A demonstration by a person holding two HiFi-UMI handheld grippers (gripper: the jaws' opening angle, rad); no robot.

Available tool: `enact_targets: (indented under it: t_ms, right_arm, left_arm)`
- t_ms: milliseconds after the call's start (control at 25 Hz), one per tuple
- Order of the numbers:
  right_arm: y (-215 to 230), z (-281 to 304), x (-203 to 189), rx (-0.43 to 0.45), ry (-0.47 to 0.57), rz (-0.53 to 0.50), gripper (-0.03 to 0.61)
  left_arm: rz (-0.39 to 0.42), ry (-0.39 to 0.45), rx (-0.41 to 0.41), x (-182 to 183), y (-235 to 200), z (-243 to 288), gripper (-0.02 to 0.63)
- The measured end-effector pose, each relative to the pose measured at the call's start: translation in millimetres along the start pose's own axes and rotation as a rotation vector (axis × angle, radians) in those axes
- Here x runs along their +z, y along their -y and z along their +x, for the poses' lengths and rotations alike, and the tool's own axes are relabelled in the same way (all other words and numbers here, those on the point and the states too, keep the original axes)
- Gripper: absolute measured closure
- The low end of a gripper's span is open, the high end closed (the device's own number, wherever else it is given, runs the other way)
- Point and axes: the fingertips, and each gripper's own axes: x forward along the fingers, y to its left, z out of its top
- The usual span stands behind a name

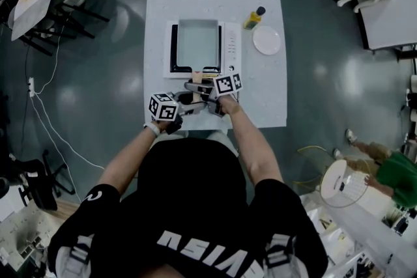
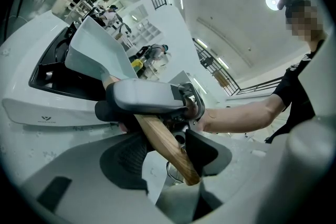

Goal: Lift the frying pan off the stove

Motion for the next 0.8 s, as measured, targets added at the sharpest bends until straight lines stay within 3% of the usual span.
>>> enact_targets:
  t_ms: [280, 480, 800]
  right_arm:
    - [-10.8, -0.7, 5.2, 0.01, 0.013, -0.029, 0.402]
    - [-35.2, -4.3, 15.6, 0.052, 0.049, -0.068, 0.396]
    - [-86.6, -18.8, 29.8, 0.083, 0.084, -0.186, 0.391]
  left_arm:
    - [0.026, 0.005, 0.004, 8.4, 7.7, -3.5, 0.39]
    - [0.052, 0.052, 0.003, 23.5, 24.2, -10.9, 0.388]
    - [0.162, 0.099, -0.007, 48.3, 62.9, -20.2, 0.39]
